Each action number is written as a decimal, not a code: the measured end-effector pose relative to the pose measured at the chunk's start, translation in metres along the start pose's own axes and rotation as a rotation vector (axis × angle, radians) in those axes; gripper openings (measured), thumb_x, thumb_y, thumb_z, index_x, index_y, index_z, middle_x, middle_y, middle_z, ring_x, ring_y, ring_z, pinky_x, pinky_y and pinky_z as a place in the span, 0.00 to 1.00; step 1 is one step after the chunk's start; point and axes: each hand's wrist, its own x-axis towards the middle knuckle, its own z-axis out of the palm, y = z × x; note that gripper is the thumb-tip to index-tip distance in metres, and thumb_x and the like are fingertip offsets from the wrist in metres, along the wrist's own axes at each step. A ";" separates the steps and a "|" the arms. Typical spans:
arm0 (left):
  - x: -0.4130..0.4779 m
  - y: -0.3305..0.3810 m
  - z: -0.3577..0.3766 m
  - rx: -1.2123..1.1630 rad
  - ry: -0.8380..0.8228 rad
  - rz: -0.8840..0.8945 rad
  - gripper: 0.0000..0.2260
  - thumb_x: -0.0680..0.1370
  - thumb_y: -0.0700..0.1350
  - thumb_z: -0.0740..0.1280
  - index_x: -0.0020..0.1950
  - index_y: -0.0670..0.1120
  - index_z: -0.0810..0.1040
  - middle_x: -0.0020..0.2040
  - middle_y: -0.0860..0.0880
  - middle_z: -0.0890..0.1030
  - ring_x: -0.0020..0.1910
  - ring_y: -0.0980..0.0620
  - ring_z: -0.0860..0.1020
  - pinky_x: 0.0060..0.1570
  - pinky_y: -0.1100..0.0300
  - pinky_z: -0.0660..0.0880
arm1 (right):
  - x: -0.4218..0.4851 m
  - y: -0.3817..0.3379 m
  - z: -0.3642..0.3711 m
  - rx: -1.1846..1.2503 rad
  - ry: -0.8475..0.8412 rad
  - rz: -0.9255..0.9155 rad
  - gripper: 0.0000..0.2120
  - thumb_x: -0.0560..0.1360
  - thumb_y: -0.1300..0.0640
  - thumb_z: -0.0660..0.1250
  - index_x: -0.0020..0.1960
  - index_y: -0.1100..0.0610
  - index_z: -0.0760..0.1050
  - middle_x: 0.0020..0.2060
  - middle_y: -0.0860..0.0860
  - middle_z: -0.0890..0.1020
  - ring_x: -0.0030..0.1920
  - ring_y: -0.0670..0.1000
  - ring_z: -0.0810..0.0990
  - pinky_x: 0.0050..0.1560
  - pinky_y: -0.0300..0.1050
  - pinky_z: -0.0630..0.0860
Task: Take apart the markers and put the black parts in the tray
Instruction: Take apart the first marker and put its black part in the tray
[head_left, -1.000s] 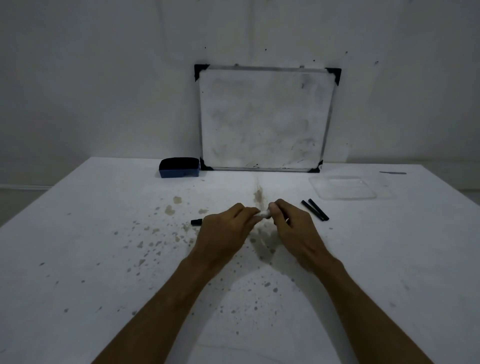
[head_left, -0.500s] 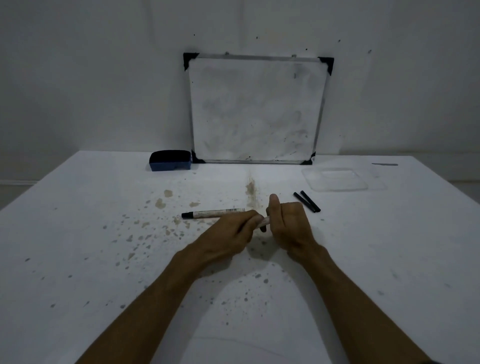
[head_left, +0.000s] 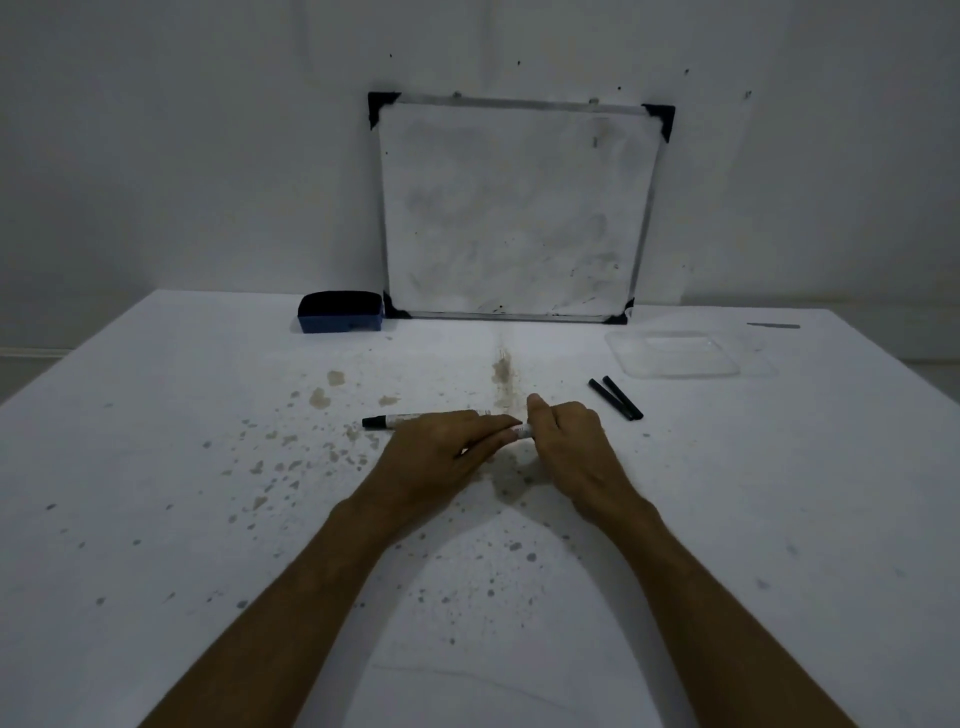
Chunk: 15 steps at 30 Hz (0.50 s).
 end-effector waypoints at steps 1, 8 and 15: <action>0.001 0.000 0.000 -0.043 -0.014 -0.023 0.19 0.84 0.59 0.60 0.66 0.51 0.82 0.57 0.49 0.88 0.51 0.53 0.86 0.51 0.56 0.83 | 0.000 0.000 0.001 -0.014 0.022 -0.020 0.26 0.85 0.53 0.57 0.29 0.59 0.69 0.24 0.53 0.71 0.28 0.51 0.70 0.33 0.47 0.68; -0.003 0.005 -0.008 -0.299 -0.130 -0.237 0.13 0.84 0.47 0.65 0.64 0.45 0.83 0.44 0.49 0.85 0.36 0.56 0.80 0.37 0.69 0.76 | 0.003 0.013 -0.007 -0.013 0.204 -0.304 0.24 0.84 0.52 0.52 0.29 0.50 0.67 0.20 0.47 0.69 0.18 0.46 0.68 0.22 0.34 0.66; -0.007 -0.008 -0.014 -0.421 -0.077 -0.440 0.14 0.85 0.49 0.62 0.65 0.47 0.82 0.43 0.61 0.81 0.41 0.71 0.79 0.40 0.76 0.71 | 0.009 0.017 -0.019 0.088 0.166 -0.011 0.24 0.86 0.48 0.53 0.40 0.60 0.75 0.37 0.64 0.80 0.36 0.55 0.78 0.38 0.39 0.72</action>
